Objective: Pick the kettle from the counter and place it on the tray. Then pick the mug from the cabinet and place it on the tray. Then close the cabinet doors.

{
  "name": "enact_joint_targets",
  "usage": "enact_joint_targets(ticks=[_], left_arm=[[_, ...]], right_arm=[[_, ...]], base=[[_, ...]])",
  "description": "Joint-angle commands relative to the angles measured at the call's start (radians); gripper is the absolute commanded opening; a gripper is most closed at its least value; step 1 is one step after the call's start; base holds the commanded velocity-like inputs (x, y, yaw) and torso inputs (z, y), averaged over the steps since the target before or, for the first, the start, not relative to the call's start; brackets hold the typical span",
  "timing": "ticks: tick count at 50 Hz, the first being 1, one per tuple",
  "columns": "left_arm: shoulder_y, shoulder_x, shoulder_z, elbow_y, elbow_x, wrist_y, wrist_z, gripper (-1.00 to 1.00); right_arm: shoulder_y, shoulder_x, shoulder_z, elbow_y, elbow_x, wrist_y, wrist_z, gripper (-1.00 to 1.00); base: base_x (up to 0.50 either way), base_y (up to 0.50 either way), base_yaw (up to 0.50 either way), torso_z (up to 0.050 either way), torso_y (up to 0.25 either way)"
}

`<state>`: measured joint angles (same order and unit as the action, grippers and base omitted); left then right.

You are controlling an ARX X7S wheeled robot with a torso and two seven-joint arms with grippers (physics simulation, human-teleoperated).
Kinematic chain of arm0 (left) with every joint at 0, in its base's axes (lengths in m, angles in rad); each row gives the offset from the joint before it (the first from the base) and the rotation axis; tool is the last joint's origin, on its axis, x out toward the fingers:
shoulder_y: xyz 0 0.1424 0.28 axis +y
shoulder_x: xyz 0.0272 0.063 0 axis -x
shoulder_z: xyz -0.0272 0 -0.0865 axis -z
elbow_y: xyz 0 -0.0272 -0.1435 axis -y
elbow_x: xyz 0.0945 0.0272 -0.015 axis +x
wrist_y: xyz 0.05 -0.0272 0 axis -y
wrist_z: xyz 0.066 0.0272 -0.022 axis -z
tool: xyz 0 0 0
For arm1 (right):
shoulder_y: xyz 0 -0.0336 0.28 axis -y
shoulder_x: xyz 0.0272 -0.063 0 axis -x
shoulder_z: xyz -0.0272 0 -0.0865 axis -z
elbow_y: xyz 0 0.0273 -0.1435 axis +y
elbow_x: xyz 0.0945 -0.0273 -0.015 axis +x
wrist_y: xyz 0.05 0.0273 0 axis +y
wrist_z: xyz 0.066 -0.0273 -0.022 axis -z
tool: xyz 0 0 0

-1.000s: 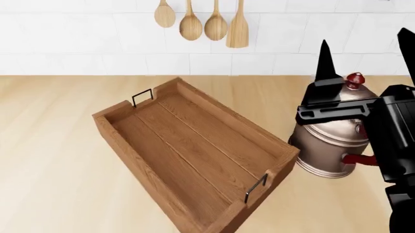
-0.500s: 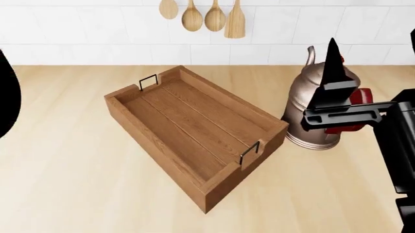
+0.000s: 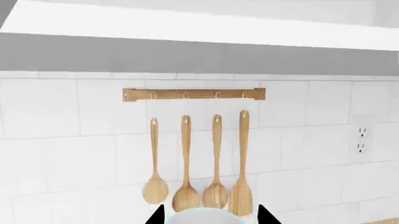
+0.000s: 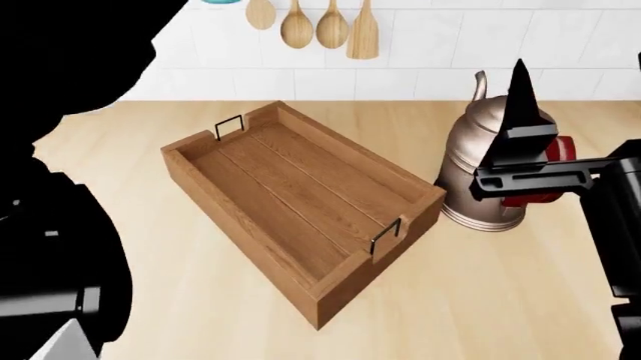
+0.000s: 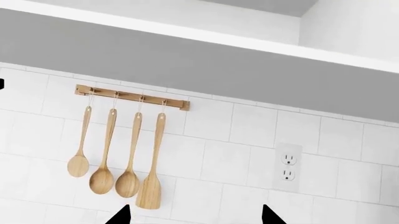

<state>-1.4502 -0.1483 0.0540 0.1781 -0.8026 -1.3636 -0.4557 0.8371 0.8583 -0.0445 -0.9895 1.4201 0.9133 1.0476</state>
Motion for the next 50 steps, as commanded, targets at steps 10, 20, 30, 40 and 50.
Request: enact_joint_targets(ticks=[10,20,30,40,50], left_arm=[[0.195,-0.06,0.163,-0.082,0.04,0.18,0.038,-1.0],[0.173,-0.051,0.244,-0.249,0.131,0.289,0.08,-1.0],[0.187,-0.055,0.298,-0.454,0.213,0.388,0.112,-1.0],[0.235,-0.073,0.326,-0.499,0.225,0.391,0.121,-1.0],[0.269,-0.09,0.331,-0.505,0.216,0.381,0.129,-1.0]], right_arm=[[-0.02,-0.006,-0.003,0.009,-0.032,-0.016,-0.027,1.0],[-0.039,-0.001,0.002,0.007,-0.043,-0.027,-0.035,1.0],[-0.051,0.001,-0.001,0.01,-0.062,-0.03,-0.044,1.0],[-0.062,-0.012,-0.018,0.017,-0.095,-0.031,-0.058,1.0],[-0.066,-0.018,-0.031,0.023,-0.112,-0.033,-0.065,1.0]], base=[[0.0,0.0,0.0,0.0,0.0],[0.0,0.0,0.0,0.0,0.0],[0.0,0.0,0.0,0.0,0.0],[0.0,0.0,0.0,0.0,0.0],[0.0,0.0,0.0,0.0,0.0]])
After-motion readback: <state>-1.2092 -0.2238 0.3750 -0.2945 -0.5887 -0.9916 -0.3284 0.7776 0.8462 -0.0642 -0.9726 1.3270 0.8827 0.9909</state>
